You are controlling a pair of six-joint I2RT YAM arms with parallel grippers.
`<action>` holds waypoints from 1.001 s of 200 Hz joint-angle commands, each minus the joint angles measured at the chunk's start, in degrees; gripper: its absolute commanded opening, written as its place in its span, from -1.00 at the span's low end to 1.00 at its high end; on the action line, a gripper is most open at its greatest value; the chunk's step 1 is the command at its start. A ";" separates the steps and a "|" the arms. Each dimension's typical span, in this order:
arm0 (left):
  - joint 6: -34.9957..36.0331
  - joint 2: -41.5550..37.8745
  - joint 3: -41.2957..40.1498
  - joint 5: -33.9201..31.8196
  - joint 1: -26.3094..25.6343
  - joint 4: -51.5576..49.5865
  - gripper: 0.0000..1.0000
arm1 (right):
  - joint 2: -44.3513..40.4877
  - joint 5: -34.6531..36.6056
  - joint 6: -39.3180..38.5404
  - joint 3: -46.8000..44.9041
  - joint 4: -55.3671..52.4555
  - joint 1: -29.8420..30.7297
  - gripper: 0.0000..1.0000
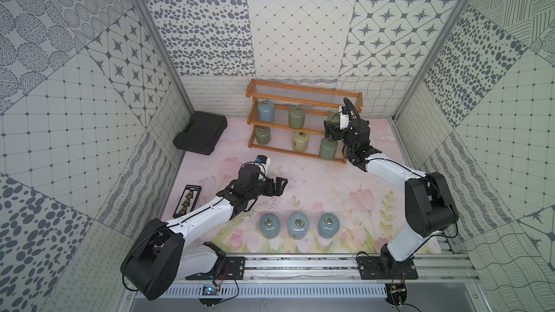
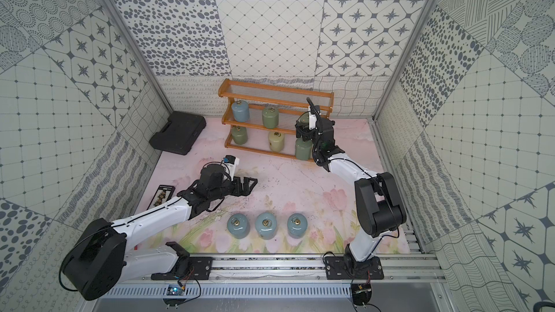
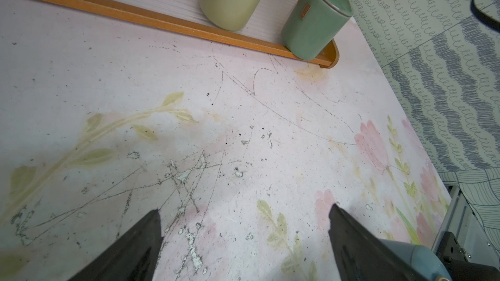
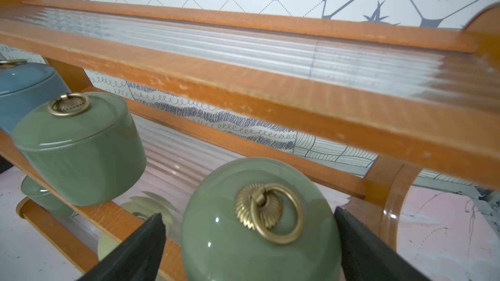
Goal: Remove the tea canisters from the shelf
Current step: Pick up the tea canister from the shelf.
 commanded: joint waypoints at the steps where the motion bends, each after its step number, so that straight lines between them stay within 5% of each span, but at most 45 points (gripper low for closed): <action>1: -0.67 -0.99 -0.22 0.39 0.00 2.28 0.99 | 1.46 1.76 -1.07 2.48 4.61 -0.25 1.00; 117: -2.45 -1.42 -0.74 -0.23 -0.20 2.03 1.00 | 4.61 1.62 -1.22 4.22 4.48 -1.12 1.00; 200: -2.80 -2.36 -1.27 -1.08 -0.32 1.58 0.99 | 2.91 -3.99 -0.96 3.89 3.17 -1.65 0.64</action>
